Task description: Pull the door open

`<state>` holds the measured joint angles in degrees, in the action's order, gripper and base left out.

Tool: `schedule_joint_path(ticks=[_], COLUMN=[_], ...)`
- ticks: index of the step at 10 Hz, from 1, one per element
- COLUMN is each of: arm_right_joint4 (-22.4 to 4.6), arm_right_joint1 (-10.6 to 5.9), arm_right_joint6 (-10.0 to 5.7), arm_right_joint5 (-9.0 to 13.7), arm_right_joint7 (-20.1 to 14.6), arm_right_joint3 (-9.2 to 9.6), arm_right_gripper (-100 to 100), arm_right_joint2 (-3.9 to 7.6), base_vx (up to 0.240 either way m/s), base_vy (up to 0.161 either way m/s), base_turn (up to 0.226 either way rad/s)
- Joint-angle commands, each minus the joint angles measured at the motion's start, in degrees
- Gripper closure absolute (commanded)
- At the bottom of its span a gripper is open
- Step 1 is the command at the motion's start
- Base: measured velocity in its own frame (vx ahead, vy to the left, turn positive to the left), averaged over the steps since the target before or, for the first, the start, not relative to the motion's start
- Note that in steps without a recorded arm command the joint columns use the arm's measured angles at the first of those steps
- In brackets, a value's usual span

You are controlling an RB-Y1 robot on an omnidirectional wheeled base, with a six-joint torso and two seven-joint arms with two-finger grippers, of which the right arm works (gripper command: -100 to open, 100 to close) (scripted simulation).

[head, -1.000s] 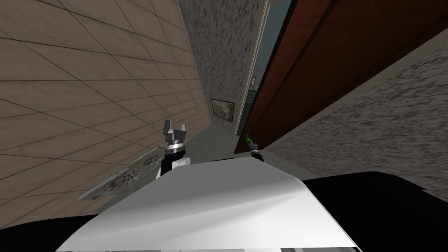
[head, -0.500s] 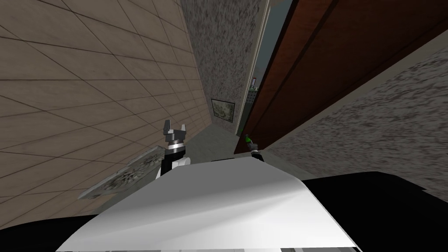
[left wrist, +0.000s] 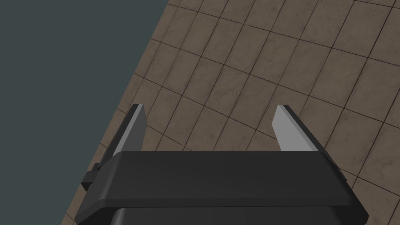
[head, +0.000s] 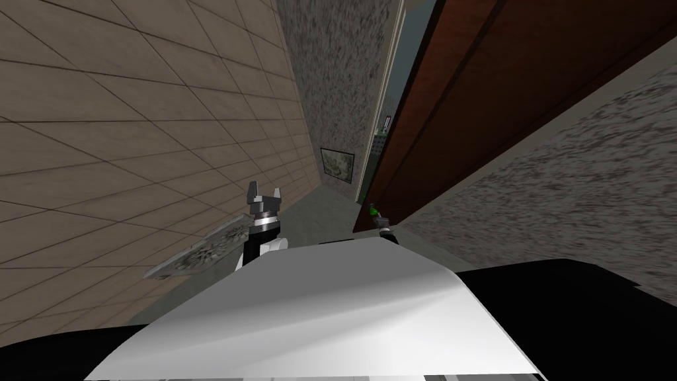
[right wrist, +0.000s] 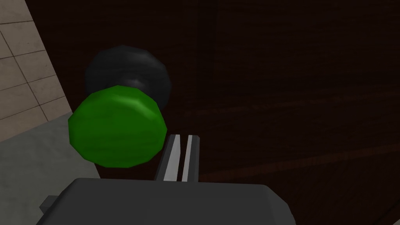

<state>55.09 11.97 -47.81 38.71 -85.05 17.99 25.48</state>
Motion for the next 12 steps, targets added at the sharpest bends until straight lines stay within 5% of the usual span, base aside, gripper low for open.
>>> schedule_joint_path(ticks=[1,3,12], arm_right_joint4=[0.64,0.89,1.09], arm_right_joint1=[0.32,0.65,0.9], arm_right_joint6=[-1.38,-2.79,-3.89], arm_right_joint5=[-1.15,-2.05,-2.75], arm_right_joint7=[-0.71,-1.38,-1.91], arm_right_joint3=[2.06,3.5,4.62], arm_right_gripper=[-100,-100,-100], arm_right_joint2=[-0.2,0.01,0.18], base_vx=[-0.144,-0.174,-0.036], base_vy=[-0.081,-0.059,-0.019], base_turn=[0.04,0.097,0.015])
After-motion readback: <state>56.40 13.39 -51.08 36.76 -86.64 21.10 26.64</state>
